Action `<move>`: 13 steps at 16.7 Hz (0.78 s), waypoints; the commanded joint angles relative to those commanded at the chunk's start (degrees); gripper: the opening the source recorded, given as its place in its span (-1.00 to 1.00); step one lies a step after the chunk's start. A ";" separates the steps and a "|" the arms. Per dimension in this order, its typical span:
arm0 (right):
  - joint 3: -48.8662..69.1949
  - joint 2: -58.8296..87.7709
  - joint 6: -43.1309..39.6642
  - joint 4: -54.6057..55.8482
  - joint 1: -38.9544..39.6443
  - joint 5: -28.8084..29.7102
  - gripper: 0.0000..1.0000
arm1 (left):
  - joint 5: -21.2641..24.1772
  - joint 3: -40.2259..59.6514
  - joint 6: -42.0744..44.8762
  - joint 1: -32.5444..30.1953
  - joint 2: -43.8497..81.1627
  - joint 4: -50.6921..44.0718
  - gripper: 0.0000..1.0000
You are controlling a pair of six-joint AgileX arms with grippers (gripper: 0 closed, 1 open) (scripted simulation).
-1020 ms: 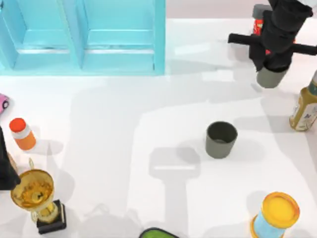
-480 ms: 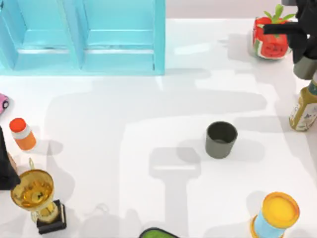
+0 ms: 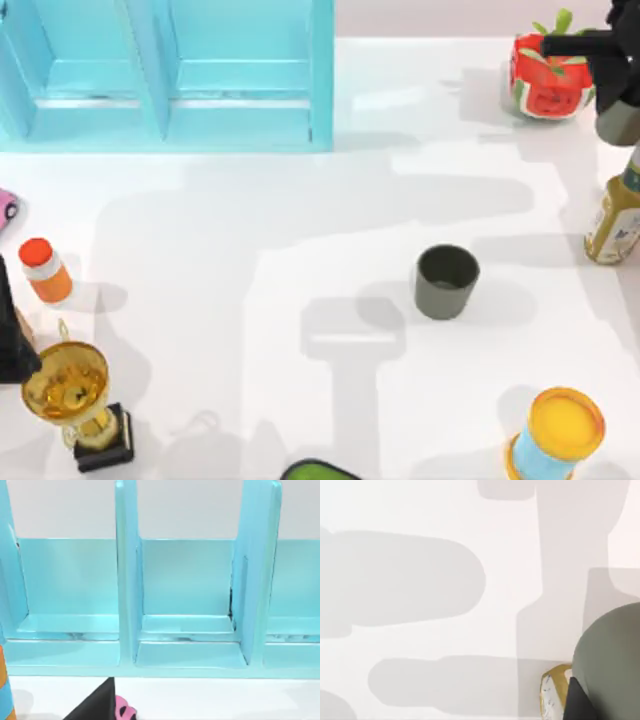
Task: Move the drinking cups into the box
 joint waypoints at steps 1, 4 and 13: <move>-1.07 -1.52 -1.49 1.32 -1.20 -0.69 -1.00 | 0.00 0.00 0.00 0.00 0.00 0.00 1.00; -7.39 -8.28 -7.37 3.54 -6.70 -2.50 -1.00 | 0.00 0.00 0.00 0.00 0.00 0.00 1.00; -42.09 -35.07 -28.59 -0.89 -28.57 -2.53 -1.00 | 0.00 0.00 0.00 0.00 0.00 0.00 1.00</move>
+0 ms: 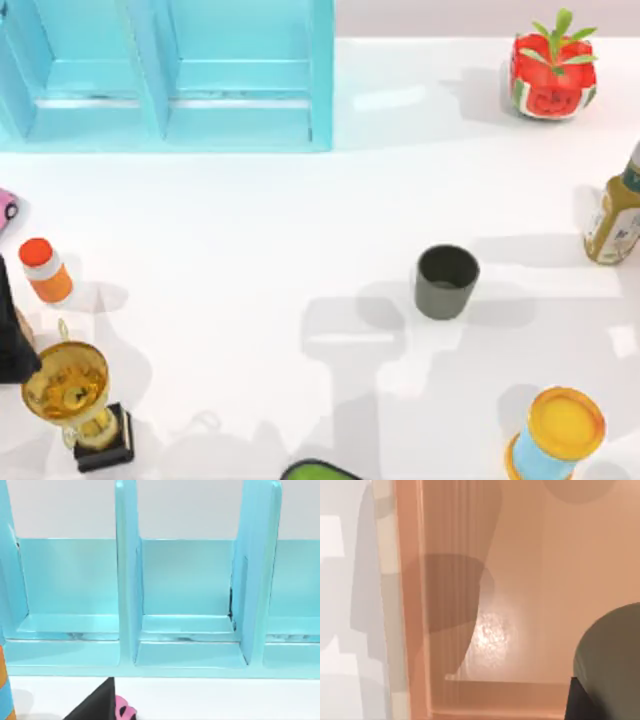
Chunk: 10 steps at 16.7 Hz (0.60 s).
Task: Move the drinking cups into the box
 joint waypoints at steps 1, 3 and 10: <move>-3.11 -2.93 -1.97 -0.58 -2.13 0.02 -1.00 | 0.00 0.00 0.00 0.00 0.00 0.00 1.00; -7.82 -8.12 -5.25 -1.41 -5.65 -0.22 -1.00 | 0.00 0.00 0.00 0.00 0.00 0.00 1.00; -11.57 -13.46 -8.29 -1.85 -8.66 -0.91 -1.00 | 0.00 0.00 0.00 0.00 0.00 0.00 1.00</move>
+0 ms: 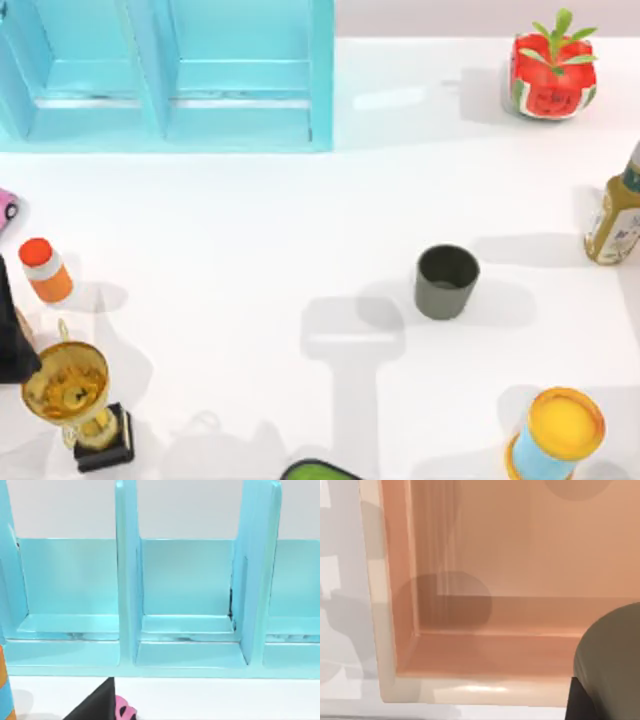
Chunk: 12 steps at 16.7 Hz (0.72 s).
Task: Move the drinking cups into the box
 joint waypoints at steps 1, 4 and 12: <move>0.17 0.25 0.13 0.08 0.26 0.05 -1.00 | 0.00 0.00 0.00 0.00 0.00 0.00 1.00; -1.97 0.43 -0.13 2.37 0.20 -0.04 -1.00 | 0.00 0.00 0.00 0.00 0.00 0.00 1.00; -12.99 1.98 -0.78 14.92 -0.81 -0.03 -1.00 | 0.00 0.00 0.00 0.00 0.00 0.00 1.00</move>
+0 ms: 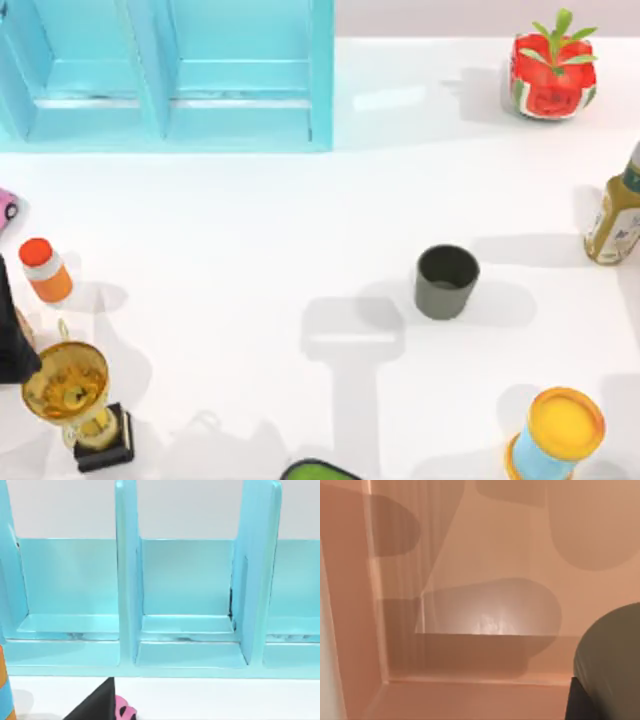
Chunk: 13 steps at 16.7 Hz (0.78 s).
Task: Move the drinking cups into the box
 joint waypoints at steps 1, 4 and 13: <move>0.00 0.00 0.00 0.00 0.00 0.00 -1.00 | 0.00 0.00 0.00 0.00 0.00 0.00 1.00; 0.00 0.00 0.00 0.00 0.00 0.00 -0.85 | 0.00 0.00 0.00 0.00 0.00 0.00 1.00; 0.00 0.00 0.00 0.00 0.00 0.00 0.51 | 0.00 0.00 0.00 0.00 0.00 0.00 1.00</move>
